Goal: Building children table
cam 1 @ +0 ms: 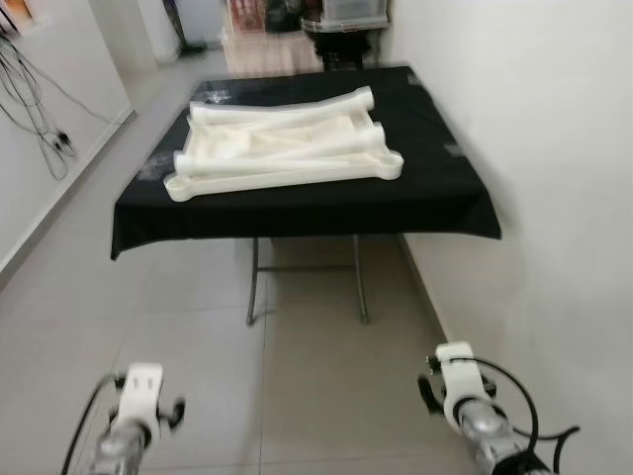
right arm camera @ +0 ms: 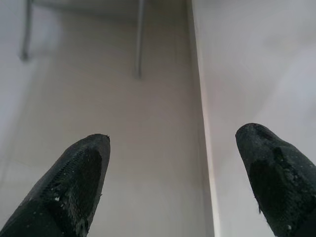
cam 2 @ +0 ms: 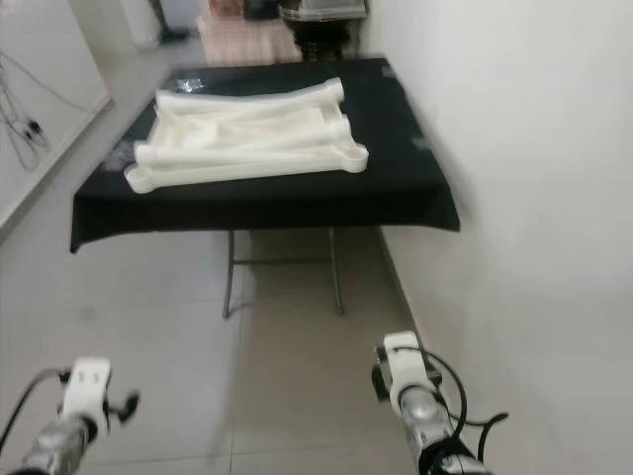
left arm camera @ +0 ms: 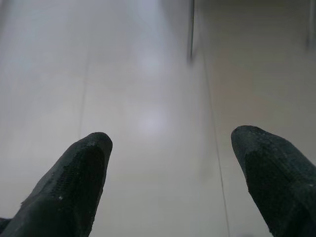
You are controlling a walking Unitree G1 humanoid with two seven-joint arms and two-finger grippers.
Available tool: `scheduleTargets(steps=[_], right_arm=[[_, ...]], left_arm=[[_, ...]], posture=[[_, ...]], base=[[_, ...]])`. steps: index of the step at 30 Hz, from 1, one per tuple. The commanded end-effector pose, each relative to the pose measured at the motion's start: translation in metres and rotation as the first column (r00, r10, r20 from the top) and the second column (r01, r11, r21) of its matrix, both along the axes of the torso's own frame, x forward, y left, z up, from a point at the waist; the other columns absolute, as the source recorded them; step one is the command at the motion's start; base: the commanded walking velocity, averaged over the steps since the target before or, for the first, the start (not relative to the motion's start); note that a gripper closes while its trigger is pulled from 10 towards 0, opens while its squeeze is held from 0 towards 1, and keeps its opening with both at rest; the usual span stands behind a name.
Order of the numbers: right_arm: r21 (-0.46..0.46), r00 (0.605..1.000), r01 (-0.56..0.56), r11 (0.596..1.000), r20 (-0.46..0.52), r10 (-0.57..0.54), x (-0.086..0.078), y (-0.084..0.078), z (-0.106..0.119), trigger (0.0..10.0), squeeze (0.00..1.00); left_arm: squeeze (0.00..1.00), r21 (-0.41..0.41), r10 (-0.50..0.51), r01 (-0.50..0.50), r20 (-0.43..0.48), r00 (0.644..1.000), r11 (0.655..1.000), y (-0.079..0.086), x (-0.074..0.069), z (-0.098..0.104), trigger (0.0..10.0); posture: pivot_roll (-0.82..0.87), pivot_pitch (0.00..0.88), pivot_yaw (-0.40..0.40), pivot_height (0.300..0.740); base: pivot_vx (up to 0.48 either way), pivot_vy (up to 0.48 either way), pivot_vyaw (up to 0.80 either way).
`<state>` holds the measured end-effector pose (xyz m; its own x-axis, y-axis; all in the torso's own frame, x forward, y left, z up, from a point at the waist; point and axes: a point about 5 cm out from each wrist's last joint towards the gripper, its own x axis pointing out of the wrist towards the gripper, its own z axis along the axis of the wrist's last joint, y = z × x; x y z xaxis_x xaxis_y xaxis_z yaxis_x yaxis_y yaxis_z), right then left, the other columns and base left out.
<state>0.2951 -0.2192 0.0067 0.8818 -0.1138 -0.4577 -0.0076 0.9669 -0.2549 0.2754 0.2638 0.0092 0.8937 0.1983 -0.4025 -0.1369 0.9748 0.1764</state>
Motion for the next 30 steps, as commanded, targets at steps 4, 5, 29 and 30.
scheduleTargets(steps=[4, 5, 29, 30], right_arm=[[0.07, 0.95, -0.133, 0.989, 0.294, 0.107, 0.034, 0.032, 0.049, 10.0, 0.0], [0.075, 0.937, -0.153, 0.985, 0.327, 0.12, 0.036, 0.037, 0.055, 10.0, 0.0], [0.118, 0.8, -0.456, 0.882, 0.489, 0.348, 0.021, 0.094, 0.094, 10.0, 0.0], [0.119, 0.8, -0.452, 0.884, 0.493, 0.342, 0.022, 0.093, 0.097, 10.0, 0.0]], left_arm=[[0.0, -0.013, -0.062, 0.068, 0.268, 0.961, 0.998, -0.018, 0.024, 0.047, 10.0], [0.0, -0.009, -0.075, 0.081, 0.3, 0.951, 0.997, -0.023, 0.024, 0.053, 10.0], [0.0, -0.123, -0.299, 0.418, 0.523, 0.798, 0.9, -0.128, 0.002, 0.097, 10.0], [0.0, -0.122, -0.31, 0.429, 0.52, 0.796, 0.895, -0.13, 0.003, 0.098, 10.0]], posture=[[-0.06, 0.0, 0.055, 0.74], [-0.06, 0.0, 0.055, 0.74], [-0.07, 0.0, 0.061, 0.74], [-0.07, 0.0, 0.065, 0.74]], base=[[0.0, 0.0, 0.0], [0.0, 0.0, 0.0], [0.103, 0.0, 0.17], [0.36, 0.0, 0.0]])
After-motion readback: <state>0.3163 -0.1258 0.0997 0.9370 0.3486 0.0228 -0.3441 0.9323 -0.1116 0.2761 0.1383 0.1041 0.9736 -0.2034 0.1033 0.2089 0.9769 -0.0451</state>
